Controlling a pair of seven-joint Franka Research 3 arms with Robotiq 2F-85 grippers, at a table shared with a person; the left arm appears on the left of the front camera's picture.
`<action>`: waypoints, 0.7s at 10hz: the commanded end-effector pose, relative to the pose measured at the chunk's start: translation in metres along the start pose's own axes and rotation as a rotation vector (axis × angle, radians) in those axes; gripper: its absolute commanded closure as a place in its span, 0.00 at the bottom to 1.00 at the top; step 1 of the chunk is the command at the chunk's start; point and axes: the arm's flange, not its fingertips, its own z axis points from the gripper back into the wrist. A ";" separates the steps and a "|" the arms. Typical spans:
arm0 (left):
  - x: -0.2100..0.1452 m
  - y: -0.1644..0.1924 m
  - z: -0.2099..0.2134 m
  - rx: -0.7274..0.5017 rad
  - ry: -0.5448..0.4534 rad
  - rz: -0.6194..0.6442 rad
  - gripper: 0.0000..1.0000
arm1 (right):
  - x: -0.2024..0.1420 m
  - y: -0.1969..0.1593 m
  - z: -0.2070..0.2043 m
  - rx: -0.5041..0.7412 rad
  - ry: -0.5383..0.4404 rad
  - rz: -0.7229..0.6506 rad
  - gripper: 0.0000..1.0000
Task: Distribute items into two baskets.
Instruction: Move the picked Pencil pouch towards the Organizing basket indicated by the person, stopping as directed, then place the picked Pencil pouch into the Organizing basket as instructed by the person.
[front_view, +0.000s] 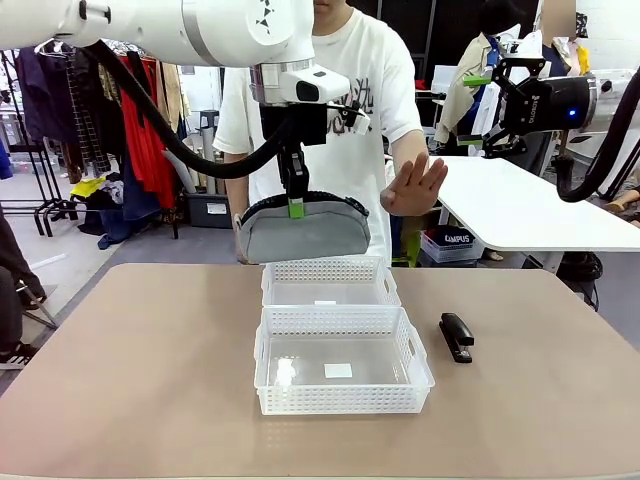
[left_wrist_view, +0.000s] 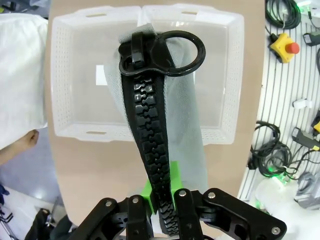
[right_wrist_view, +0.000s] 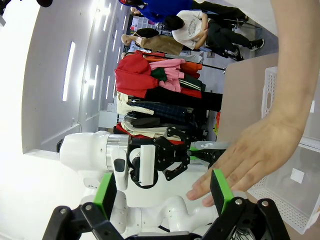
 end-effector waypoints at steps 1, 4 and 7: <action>0.001 0.000 -0.002 0.000 0.003 -0.005 1.00 | 0.000 0.001 0.000 0.003 0.001 0.010 0.00; 0.001 0.000 -0.002 0.000 0.003 -0.005 1.00 | 0.000 0.001 0.000 0.003 0.001 0.010 0.00; 0.001 0.000 -0.002 0.000 0.003 -0.005 1.00 | 0.000 0.001 0.000 0.003 0.001 0.010 0.00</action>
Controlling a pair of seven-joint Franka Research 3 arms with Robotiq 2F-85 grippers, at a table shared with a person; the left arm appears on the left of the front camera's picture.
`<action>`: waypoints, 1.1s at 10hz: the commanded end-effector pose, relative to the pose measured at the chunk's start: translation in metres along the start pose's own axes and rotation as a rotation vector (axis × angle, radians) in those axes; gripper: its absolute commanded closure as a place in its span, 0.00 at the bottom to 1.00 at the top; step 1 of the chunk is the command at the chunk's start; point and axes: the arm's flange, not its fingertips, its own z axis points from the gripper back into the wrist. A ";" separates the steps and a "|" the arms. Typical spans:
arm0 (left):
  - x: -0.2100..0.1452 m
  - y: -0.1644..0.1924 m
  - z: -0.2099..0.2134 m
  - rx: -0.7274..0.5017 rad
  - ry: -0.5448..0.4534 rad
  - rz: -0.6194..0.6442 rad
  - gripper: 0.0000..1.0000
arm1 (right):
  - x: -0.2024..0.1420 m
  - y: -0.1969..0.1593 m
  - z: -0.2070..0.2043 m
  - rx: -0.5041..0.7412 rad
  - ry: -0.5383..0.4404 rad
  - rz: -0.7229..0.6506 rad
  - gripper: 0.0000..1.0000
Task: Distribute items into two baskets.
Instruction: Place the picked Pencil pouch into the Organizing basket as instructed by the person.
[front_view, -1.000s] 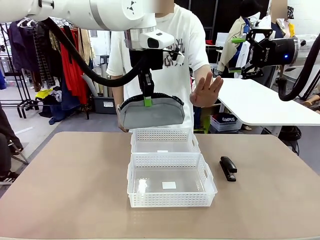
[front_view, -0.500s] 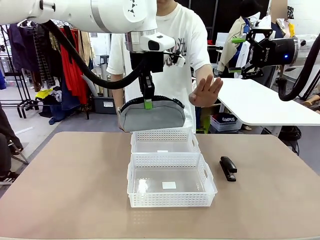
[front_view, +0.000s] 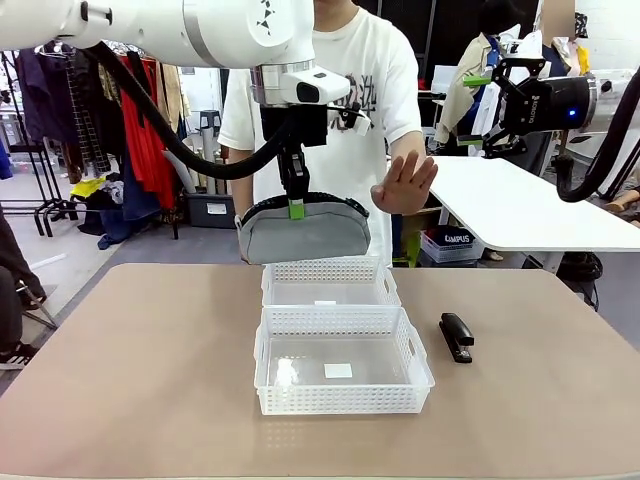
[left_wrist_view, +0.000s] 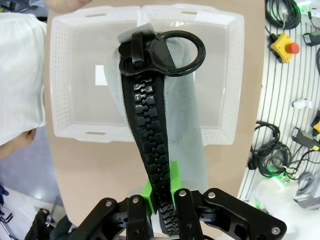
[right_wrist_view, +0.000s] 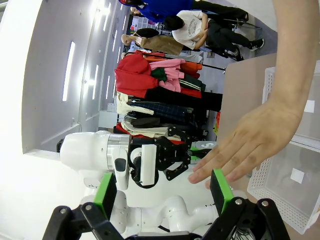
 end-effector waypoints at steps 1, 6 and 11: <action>0.000 -0.001 0.001 0.004 0.001 -0.004 1.00 | 0.000 0.001 0.000 0.003 0.001 0.010 0.00; 0.000 -0.001 0.001 0.004 0.001 -0.004 1.00 | 0.000 0.001 0.000 0.003 0.001 0.010 0.00; 0.000 -0.001 0.001 0.004 0.001 -0.004 1.00 | 0.000 0.001 0.000 0.003 0.001 0.010 0.00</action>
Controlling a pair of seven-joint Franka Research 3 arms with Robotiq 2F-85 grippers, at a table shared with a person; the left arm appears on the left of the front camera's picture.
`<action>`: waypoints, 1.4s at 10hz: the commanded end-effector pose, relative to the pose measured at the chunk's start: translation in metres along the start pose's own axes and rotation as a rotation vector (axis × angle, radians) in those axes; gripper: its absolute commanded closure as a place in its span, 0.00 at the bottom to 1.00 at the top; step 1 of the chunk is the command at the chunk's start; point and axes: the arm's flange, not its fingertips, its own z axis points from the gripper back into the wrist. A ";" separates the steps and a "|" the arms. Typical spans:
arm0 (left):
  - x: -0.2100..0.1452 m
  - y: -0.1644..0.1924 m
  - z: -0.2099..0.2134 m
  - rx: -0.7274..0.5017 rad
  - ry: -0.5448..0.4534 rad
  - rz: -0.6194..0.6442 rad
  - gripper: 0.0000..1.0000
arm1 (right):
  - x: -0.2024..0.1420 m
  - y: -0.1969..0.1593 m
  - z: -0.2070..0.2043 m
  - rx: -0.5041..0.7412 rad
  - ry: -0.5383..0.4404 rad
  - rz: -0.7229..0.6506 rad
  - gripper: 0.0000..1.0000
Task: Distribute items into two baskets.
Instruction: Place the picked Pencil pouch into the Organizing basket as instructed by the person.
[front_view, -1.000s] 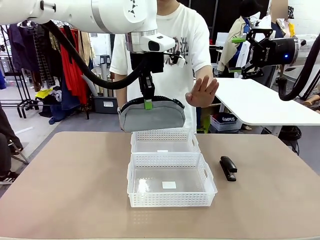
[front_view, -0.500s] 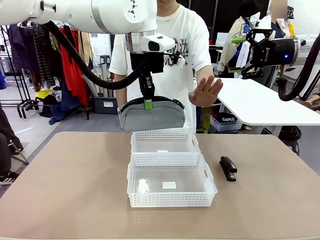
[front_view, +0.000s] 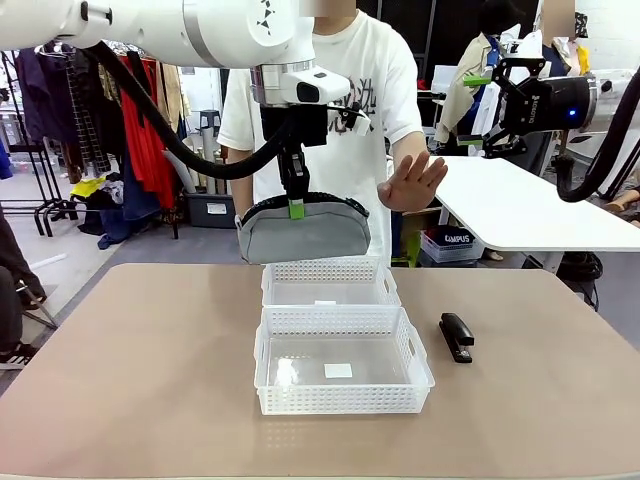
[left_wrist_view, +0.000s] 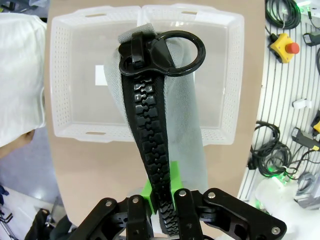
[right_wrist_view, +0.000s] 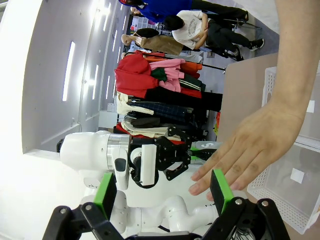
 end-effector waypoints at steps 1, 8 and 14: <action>0.000 -0.001 0.001 0.004 0.001 -0.004 1.00 | 0.000 0.001 0.000 0.003 0.001 0.010 0.00; 0.000 -0.001 0.001 0.004 0.001 -0.004 1.00 | 0.000 0.001 0.000 0.003 0.001 0.010 0.00; 0.000 -0.001 0.001 0.004 0.001 -0.004 1.00 | 0.000 0.001 0.000 0.003 0.001 0.010 0.00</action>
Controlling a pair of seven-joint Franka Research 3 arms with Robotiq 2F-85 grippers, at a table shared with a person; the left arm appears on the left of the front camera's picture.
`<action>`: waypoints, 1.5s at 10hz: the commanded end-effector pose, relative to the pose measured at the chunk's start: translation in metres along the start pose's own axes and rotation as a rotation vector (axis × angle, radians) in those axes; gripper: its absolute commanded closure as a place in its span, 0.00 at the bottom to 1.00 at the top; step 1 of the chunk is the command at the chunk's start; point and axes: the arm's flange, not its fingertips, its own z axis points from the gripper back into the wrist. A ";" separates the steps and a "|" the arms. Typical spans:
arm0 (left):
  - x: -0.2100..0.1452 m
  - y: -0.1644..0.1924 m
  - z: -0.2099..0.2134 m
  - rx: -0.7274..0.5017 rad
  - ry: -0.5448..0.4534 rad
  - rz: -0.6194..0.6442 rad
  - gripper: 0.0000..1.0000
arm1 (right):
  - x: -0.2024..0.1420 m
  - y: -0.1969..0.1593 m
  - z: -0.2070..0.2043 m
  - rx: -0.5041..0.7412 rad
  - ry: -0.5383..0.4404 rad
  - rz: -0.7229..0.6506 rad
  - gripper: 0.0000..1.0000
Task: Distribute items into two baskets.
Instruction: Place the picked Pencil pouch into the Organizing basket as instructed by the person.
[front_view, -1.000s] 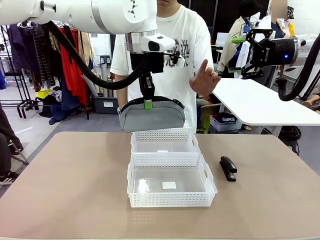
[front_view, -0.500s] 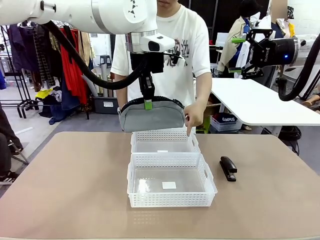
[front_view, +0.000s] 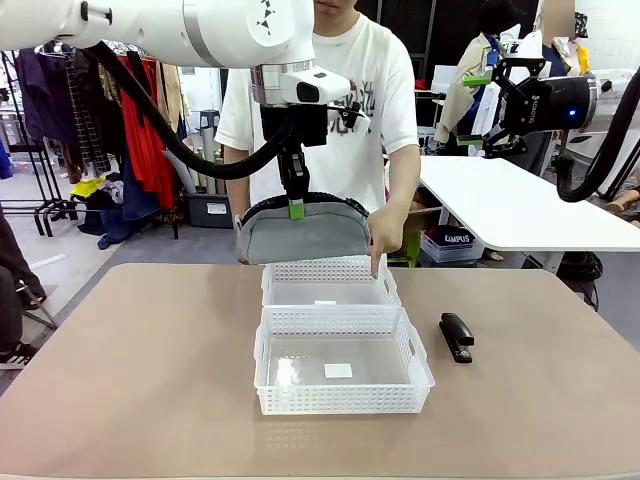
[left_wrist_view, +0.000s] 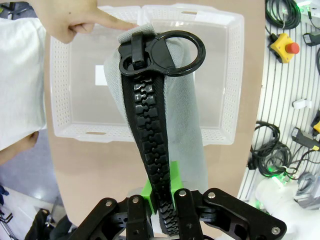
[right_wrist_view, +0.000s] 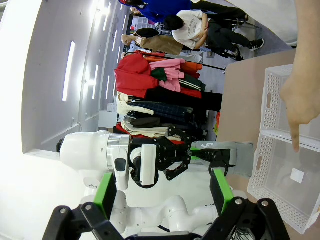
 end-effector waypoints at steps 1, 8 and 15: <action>0.000 -0.001 0.001 0.004 0.000 -0.004 1.00 | 0.000 0.001 0.000 0.003 0.001 0.010 0.00; 0.000 0.000 0.000 0.000 0.000 0.000 1.00 | 0.000 0.001 0.000 0.003 0.001 0.010 0.00; 0.001 -0.058 -0.068 -0.111 -0.035 0.006 1.00 | 0.000 0.001 0.000 0.003 0.001 0.010 0.00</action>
